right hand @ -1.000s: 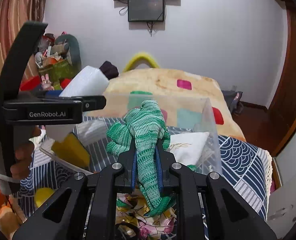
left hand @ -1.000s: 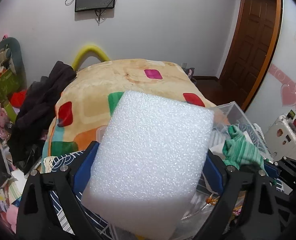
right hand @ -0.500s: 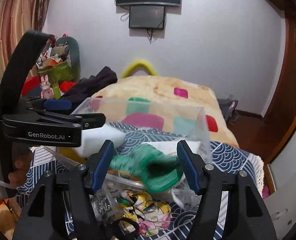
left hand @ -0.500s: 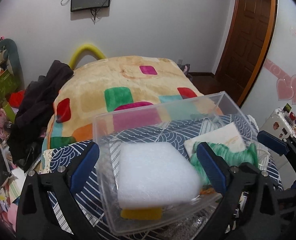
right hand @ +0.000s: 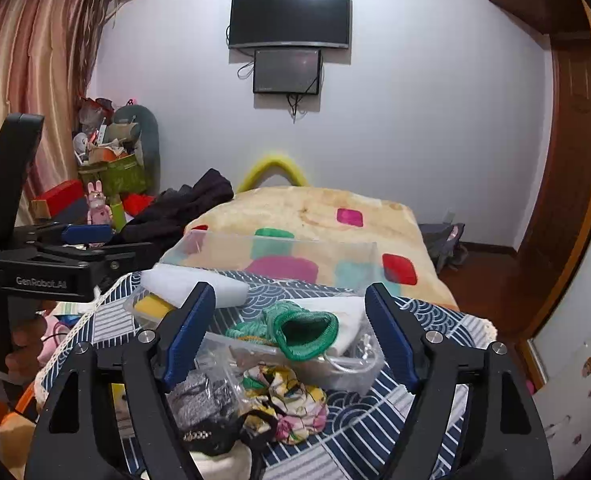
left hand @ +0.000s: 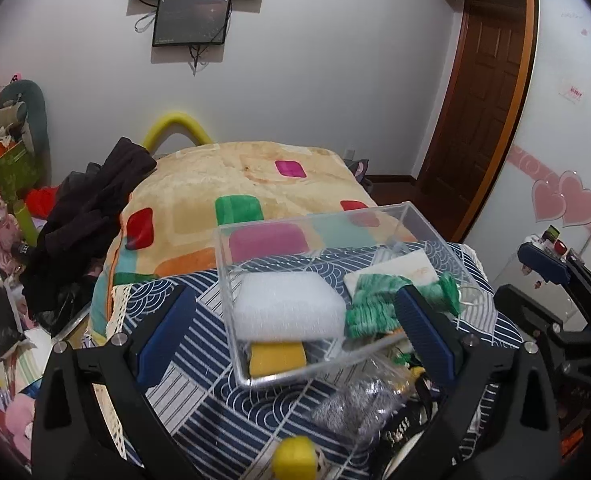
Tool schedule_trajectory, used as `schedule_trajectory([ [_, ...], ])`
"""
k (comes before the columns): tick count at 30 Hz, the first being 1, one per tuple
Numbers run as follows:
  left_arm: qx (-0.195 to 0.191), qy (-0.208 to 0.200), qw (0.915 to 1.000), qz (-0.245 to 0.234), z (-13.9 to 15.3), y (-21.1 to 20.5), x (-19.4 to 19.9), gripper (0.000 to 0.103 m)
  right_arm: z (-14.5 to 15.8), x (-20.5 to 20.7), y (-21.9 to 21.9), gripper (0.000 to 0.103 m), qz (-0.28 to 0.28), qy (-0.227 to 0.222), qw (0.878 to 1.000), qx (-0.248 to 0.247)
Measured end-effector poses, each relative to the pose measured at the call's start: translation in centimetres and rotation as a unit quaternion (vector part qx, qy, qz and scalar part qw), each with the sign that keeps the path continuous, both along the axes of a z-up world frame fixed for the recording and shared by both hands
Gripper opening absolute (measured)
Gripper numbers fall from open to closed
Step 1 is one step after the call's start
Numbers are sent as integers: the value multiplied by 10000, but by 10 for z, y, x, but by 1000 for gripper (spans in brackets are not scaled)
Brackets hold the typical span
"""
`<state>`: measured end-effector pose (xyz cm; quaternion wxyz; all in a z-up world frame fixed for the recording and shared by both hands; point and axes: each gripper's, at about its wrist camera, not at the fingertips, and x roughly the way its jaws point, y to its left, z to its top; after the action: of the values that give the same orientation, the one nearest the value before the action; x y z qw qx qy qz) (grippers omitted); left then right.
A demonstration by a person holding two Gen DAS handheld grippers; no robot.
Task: Organize soft objects
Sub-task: 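Grasp the yellow ball with the left tool while the right tool grasps the black bag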
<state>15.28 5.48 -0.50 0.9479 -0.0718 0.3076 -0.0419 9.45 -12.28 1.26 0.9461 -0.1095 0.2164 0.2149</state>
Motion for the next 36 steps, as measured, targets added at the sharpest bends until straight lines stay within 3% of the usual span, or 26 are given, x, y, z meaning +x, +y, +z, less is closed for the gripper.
schedule_trajectory([
  [8,108,-69,9999,107,-14,3,-38,102,-5,-18,-17,80,-129,0,9999,22],
  [19,232,364,9988,240,-75,-3,-70,102,-60,-25,-18,80,-85,921,9957,-15],
  [23,33,532,9985,119,-92,-4,-75,86,-83,-27,-15,80,-6,1362,9907,15],
  [33,120,561,9983,-103,-108,-25,-74,68,-115,-31,1,80,346,2154,9759,23],
  [36,56,754,9971,-105,-118,-24,-68,49,-120,-36,7,70,362,2020,9784,-242],
])
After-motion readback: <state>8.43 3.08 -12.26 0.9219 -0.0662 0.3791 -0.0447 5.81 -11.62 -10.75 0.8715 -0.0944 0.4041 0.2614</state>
